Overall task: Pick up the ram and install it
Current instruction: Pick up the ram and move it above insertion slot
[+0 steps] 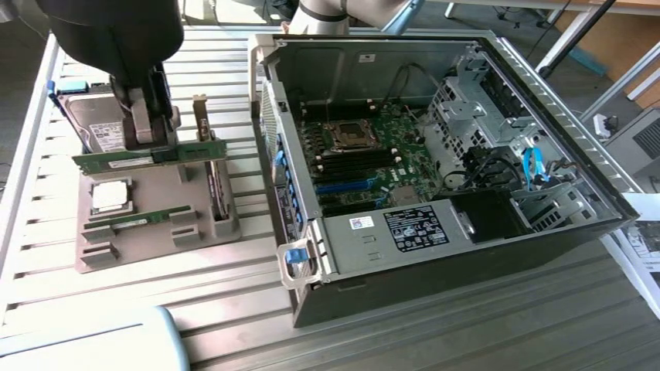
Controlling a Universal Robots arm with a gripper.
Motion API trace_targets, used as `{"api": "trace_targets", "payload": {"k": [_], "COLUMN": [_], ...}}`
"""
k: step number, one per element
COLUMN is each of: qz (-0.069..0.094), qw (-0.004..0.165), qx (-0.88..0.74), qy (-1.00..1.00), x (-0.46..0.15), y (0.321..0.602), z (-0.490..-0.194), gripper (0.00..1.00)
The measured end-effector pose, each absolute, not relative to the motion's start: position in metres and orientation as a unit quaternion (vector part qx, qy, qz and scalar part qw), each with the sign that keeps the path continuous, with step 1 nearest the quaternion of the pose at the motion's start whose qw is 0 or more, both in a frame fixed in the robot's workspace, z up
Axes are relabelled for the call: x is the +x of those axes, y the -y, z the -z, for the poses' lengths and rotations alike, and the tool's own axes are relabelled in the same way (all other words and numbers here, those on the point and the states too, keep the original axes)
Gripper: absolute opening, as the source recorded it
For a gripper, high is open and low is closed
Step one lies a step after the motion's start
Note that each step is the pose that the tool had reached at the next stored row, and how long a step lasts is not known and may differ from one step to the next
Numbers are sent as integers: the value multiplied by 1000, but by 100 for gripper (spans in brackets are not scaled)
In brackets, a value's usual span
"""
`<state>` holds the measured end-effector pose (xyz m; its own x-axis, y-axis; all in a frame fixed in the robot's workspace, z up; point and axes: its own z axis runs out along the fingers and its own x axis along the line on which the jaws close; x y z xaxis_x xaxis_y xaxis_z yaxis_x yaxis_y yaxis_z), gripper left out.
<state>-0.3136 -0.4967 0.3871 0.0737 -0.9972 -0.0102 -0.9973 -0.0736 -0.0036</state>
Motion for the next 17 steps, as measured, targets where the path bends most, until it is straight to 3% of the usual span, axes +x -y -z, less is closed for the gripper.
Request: {"api": "trace_targets", "payload": {"k": [17], "qz": [-2], "qw": [5], "qx": [-731], "qy": [-683], "x": [-257], "y": [497], "z": [-387], "gripper": [14]}}
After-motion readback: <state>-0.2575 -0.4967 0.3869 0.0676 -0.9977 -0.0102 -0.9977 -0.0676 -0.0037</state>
